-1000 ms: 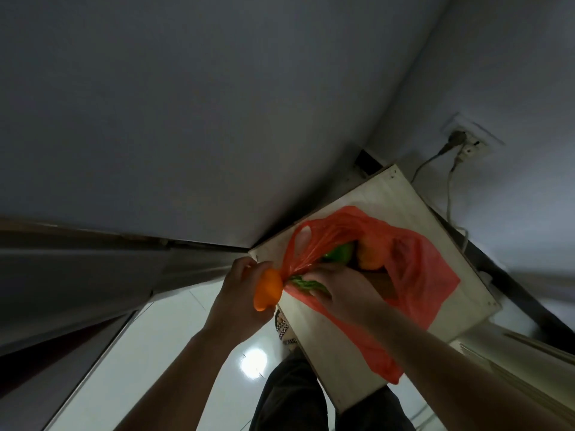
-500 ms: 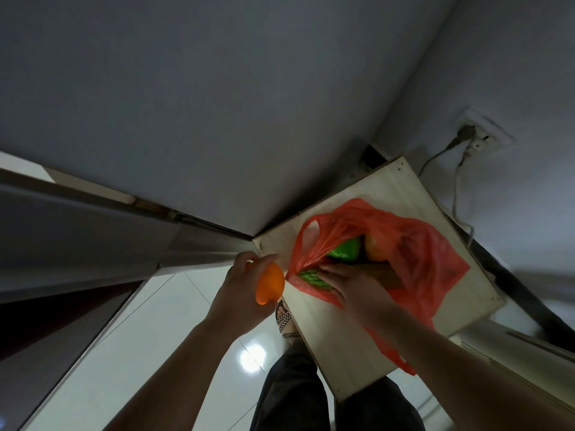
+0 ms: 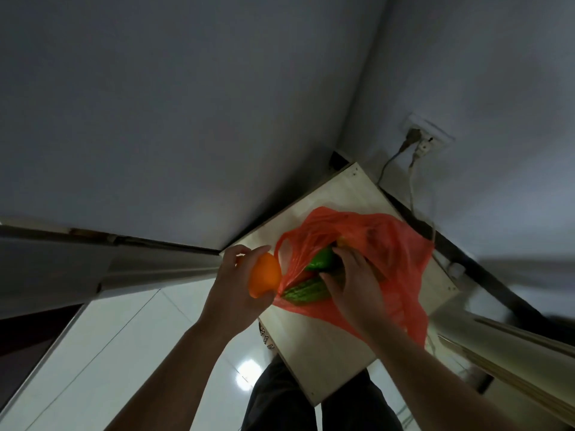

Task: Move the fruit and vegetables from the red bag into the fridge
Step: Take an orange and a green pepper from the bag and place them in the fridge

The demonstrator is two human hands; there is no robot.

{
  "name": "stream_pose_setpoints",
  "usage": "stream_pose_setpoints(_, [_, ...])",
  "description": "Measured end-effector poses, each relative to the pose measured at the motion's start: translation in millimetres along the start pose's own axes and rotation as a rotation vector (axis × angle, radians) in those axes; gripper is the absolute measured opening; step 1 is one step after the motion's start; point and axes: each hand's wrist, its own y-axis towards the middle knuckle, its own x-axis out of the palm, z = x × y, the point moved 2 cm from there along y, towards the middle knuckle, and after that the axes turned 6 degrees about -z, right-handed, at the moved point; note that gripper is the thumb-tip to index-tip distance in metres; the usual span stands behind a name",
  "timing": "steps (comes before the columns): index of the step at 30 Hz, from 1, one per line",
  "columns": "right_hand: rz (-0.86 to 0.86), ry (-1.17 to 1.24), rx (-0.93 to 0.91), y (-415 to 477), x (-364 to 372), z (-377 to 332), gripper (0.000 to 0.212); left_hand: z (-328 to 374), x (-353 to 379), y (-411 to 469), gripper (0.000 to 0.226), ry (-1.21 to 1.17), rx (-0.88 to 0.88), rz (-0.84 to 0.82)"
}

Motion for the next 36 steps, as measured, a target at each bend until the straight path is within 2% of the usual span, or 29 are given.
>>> stream_pose_setpoints(4, [0.046,0.062,0.099,5.3,27.3,-11.2,0.066,7.6,-2.3,3.7,0.075,0.02,0.022,-0.02])
stream_pose_setpoints(10, [0.108,0.068,0.176,18.4,41.3,-13.4,0.075,-1.4,-5.6,1.8,0.078,0.047,0.057,-0.024])
stream_pose_setpoints(25, [0.19,0.138,0.07,0.7,1.8,-14.8,0.07,12.0,-8.6,4.3,0.077,0.029,0.113,-0.119])
stream_pose_setpoints(32, [0.176,0.011,0.107,-41.0,-11.1,-2.6,0.062,27.6,-3.7,9.6,0.076,0.013,0.145,-0.16])
stream_pose_setpoints(36, [0.178,-0.009,0.09,-44.4,-3.3,2.5,0.069,25.0,1.3,10.1,0.077,0.046,0.132,-0.162])
